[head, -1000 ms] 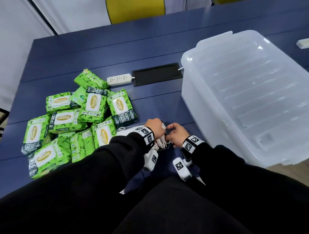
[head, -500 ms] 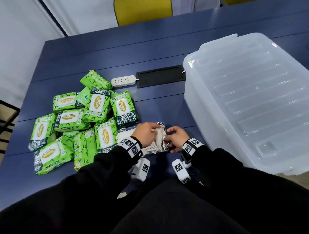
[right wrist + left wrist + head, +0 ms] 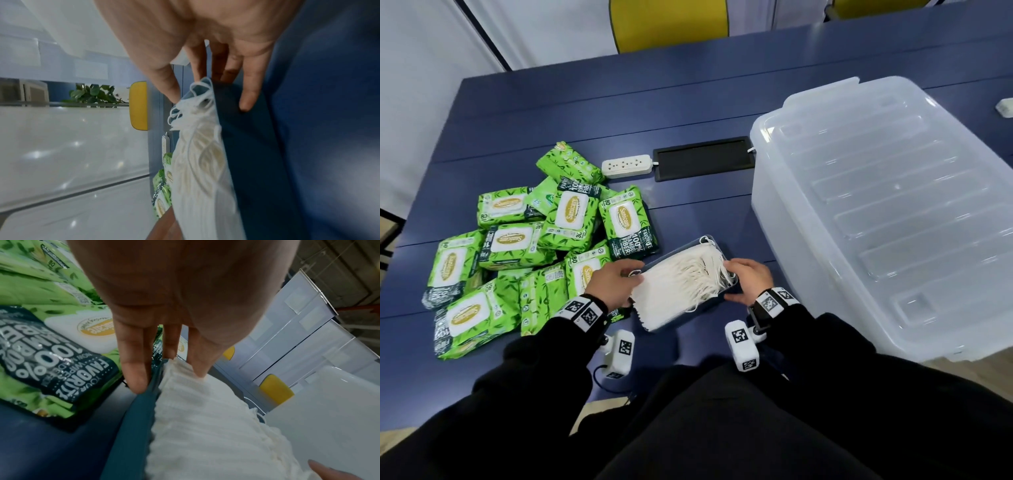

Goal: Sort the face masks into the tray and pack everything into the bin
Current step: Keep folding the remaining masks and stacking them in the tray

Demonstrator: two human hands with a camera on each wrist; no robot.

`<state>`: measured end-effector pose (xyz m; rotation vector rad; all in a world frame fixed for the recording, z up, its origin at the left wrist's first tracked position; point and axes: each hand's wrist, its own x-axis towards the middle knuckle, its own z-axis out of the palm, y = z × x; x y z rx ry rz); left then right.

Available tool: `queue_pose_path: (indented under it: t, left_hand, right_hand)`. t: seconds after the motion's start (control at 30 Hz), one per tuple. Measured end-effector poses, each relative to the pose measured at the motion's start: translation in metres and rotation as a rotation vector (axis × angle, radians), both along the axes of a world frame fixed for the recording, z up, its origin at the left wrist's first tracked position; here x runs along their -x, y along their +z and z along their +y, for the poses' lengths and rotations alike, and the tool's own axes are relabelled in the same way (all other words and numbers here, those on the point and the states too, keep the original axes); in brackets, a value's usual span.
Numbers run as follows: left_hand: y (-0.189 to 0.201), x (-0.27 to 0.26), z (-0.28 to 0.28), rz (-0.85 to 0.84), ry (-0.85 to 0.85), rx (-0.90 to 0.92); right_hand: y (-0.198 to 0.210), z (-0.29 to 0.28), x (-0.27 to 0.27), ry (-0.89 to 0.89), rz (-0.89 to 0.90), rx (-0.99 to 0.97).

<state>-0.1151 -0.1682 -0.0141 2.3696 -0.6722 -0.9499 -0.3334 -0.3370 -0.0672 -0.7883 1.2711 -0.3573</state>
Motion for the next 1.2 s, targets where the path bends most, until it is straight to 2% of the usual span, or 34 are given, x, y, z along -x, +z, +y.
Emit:
queue_pose_path:
  t: [0.1,0.17,0.2,0.33,0.43,0.67,0.8,0.93,1.1,1.2]
  left_hand:
    - [0.000,0.002,0.003,0.148,0.076,0.042]
    - [-0.002,0.006,0.003,0.257,0.103,0.052]
    - [-0.005,0.008,0.002,0.277,0.092,0.049]
    - [-0.013,0.025,-0.010,0.303,0.049,0.075]
    - [-0.021,0.025,-0.024,0.375,0.117,0.123]
    - [-0.024,-0.011,-0.075,0.482,0.265,0.184]
    - [-0.023,-0.034,-0.091,0.512,0.327,0.173]
    - [-0.028,-0.049,-0.090,0.458,0.337,0.157]
    - [-0.030,-0.066,-0.081,0.406,0.317,0.160]
    - [-0.028,-0.073,-0.081,0.405,0.310,0.156]
  right_hand:
    - [0.004,0.004,-0.007,-0.262,-0.148,-0.027]
    - [0.006,0.000,-0.017,-0.362,-0.199,-0.044]
    - [0.006,-0.001,-0.023,-0.340,-0.172,-0.010]
    - [0.008,0.001,-0.036,-0.065,0.050,0.219]
    - [0.014,-0.009,-0.047,0.002,0.061,0.234]
    - [0.030,-0.029,-0.097,0.220,0.247,0.332]
    - [0.042,-0.026,-0.118,0.212,0.236,0.360]
    - [0.049,-0.030,-0.138,0.290,0.253,0.393]
    - [0.045,-0.017,-0.158,0.270,0.317,0.353]
    - [0.041,-0.012,-0.161,0.246,0.290,0.311]
